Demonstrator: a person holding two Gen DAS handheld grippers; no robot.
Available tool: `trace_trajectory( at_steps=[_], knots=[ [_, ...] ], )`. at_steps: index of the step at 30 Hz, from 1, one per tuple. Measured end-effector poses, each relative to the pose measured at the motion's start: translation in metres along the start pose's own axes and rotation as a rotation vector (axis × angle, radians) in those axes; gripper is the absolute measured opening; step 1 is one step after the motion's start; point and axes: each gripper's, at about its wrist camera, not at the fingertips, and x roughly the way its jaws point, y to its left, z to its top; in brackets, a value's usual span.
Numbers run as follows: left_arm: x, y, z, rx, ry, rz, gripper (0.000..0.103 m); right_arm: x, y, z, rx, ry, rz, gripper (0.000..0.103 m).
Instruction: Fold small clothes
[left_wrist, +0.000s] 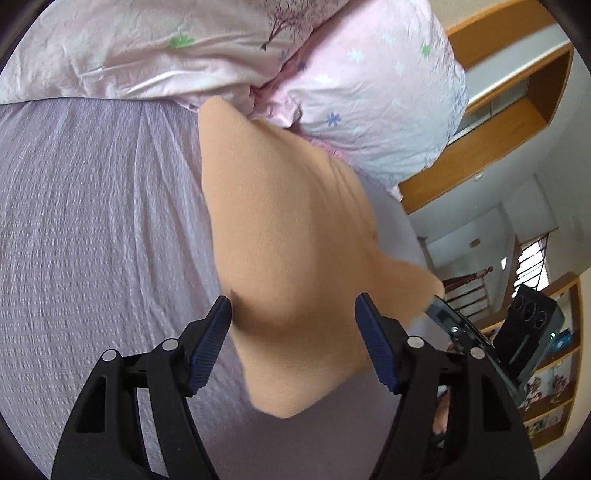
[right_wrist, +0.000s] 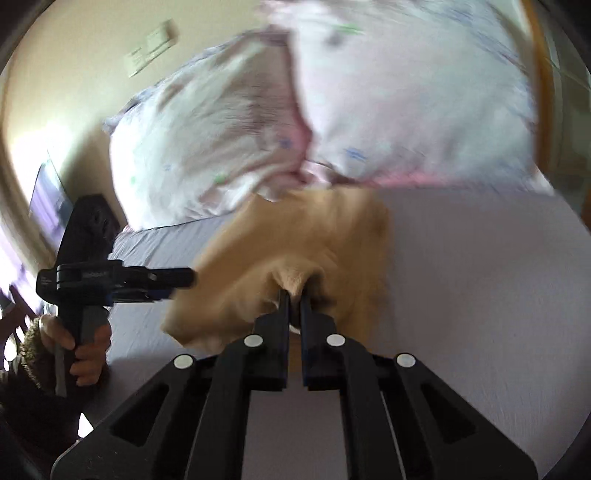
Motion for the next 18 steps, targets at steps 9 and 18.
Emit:
trace_trajectory(
  at_steps=[9,18],
  knots=[
    [0.002,0.023,0.017,-0.074,-0.004,-0.006,0.07,-0.004,-0.073,0.006,0.371,0.024,0.229,0.081],
    [0.02,0.029,0.03,-0.114,0.021,-0.01,0.072,0.086,-0.057,0.061,0.3,0.158,0.142,0.03]
  ],
)
